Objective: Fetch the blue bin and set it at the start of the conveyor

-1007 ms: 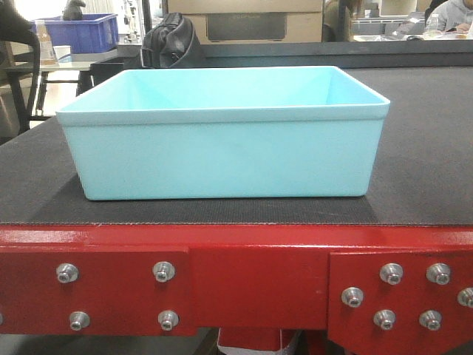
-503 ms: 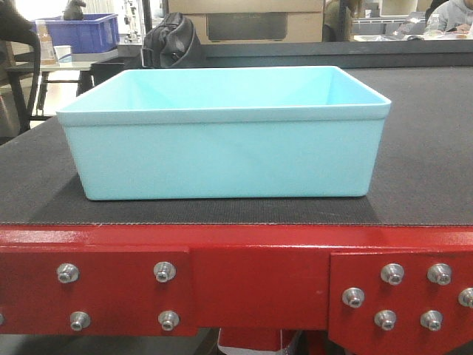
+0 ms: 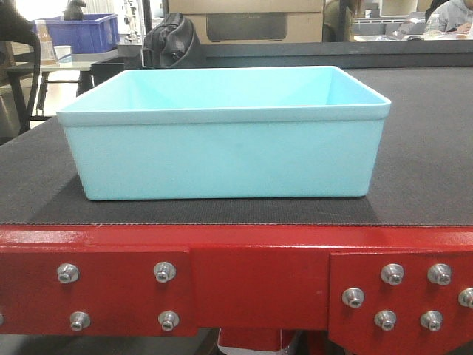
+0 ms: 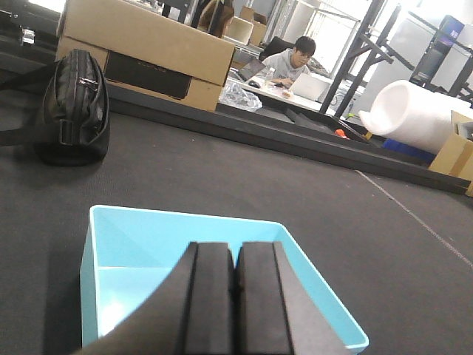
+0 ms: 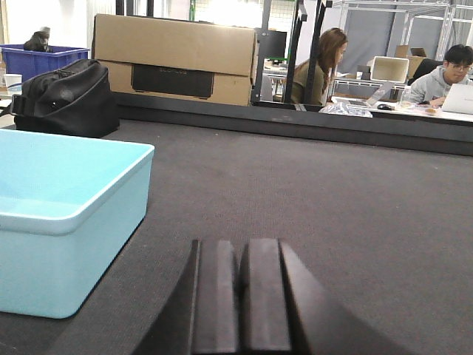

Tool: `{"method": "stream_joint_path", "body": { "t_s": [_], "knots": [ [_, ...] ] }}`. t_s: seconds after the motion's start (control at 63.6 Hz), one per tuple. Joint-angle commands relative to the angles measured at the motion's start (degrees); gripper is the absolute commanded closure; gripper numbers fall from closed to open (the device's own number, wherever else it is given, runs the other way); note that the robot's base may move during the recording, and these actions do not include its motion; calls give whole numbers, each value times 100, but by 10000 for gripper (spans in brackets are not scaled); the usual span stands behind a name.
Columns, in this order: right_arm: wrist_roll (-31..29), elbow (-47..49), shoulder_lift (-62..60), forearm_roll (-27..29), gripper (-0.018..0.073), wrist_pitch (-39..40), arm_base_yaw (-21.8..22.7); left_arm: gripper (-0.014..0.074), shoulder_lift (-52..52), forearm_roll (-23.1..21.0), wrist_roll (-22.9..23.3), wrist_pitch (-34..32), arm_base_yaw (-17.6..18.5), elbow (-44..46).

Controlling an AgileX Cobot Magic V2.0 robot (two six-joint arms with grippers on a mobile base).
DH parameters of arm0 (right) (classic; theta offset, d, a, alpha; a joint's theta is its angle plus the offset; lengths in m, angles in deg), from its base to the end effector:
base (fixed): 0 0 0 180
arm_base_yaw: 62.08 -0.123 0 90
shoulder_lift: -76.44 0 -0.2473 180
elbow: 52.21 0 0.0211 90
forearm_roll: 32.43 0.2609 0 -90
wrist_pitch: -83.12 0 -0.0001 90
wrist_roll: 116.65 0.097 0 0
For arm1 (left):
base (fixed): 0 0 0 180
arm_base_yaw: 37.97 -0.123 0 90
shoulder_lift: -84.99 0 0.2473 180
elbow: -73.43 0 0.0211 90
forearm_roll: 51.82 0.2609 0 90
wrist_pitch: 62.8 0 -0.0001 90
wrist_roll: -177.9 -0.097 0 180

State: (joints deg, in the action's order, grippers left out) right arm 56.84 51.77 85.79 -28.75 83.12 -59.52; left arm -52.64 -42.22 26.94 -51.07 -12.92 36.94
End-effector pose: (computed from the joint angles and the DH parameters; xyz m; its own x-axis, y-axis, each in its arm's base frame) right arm 0.1109 -0.0050 0.2130 0.0783 -0.0529 -0.9955 0.0486 0.9976 -0.0492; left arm 0.1519 -0.0674 0.3599 -0.1383 -0.3061 -0.9419 0.3673 0.8673 -0.3358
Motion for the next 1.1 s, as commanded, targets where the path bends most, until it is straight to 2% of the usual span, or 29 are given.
{"method": "stream_joint_path", "body": {
  "t_s": [0.0, 0.488, 0.519, 0.598, 0.676, 0.739, 0.786, 0.865, 0.944, 1.007, 1.085],
  "knots": [
    [6, 0, -37, 13, 726, 60, 34, 707, -22, 0, -16, -128, 26, -10],
    [6, 0, -37, 13, 726, 60, 34, 707, -22, 0, -16, -114, 26, -10],
    [6, 0, -37, 13, 726, 60, 34, 707, -22, 176, -16, -102, 26, -10],
    [6, 0, -37, 13, 726, 60, 34, 707, -43, 983, -16, 36, 26, -10],
    [6, 0, -37, 13, 726, 60, 34, 707, -123, 1208, -53, 103, -64, -23],
    [6, 0, -37, 13, 726, 60, 34, 707, -226, 1194, -79, 76, -322, -171],
    [6, 0, -37, 13, 726, 60, 34, 707, -337, 988, -296, -6, -588, -347],
    [6, 0, -37, 13, 726, 60, 34, 707, -582, 416, -1043, -312, -1085, -735],
    [6, 0, -37, 13, 726, 60, 34, 707, -897, -85, -1708, -1018, -1603, -1275],
    [6, 0, -37, 13, 726, 60, 34, 707, -1151, -155, -1753, -1586, -1922, -1693],
    [6, 0, -37, 13, 726, 60, 34, 707, -1471, -155, -1753, -1834, -2217, -2146]
  ]
}}
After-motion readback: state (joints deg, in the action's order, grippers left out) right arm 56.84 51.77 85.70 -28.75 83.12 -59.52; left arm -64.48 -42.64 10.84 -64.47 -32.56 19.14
